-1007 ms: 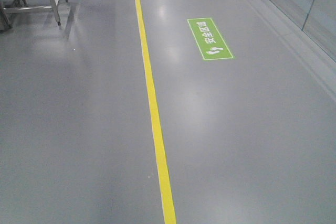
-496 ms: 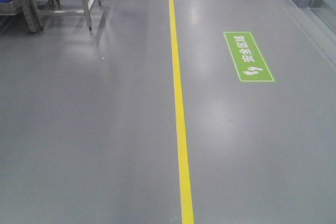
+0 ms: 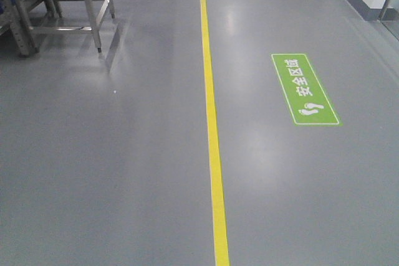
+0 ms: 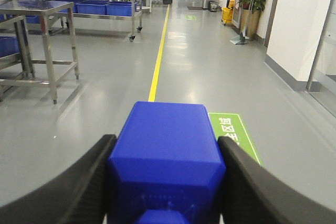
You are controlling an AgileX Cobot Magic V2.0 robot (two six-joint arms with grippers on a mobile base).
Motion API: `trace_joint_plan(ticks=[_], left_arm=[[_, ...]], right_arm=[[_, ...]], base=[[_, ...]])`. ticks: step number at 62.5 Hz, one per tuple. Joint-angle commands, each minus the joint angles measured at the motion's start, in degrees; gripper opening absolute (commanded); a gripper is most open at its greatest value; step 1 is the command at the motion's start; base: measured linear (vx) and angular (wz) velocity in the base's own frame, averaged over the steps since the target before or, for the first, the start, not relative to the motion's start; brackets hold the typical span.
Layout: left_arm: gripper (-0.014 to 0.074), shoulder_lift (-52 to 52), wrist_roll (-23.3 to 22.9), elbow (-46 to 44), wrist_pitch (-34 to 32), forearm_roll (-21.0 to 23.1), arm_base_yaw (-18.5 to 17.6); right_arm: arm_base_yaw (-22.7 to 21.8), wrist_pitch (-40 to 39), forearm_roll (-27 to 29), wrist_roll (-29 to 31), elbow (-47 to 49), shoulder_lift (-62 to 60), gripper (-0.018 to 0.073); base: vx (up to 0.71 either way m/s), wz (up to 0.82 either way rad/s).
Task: Pour parts from conveyor to right shelf
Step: 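Drive along the yellow floor line carrying the block in the right gripper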
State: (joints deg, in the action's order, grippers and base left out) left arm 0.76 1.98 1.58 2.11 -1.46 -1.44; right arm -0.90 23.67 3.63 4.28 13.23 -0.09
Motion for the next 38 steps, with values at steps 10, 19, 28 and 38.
trace_joint_plan(ticks=[10,19,28,38], left_arm=[[-0.0006,0.81,-0.16,1.75,-4.39,0.16,-0.03],[-0.0006,0.81,-0.16,1.75,-4.39,0.16,-0.03],[-0.0006,0.81,-0.16,1.75,-4.39,0.16,-0.03],[-0.0006,0.81,-0.16,1.75,-4.39,0.16,-0.03]], right_arm=[[0.08,-4.67,0.02,0.31,1.49,0.69,-0.0005],[0.08,-4.67,0.02,0.31,1.49,0.69,-0.0005],[0.08,-4.67,0.02,0.31,1.49,0.69,-0.0005],[0.08,-4.67,0.02,0.31,1.49,0.69,-0.0005]], base=[[0.63,-0.11],[0.64,-0.07],[0.66,-0.01],[0.70,0.05]])
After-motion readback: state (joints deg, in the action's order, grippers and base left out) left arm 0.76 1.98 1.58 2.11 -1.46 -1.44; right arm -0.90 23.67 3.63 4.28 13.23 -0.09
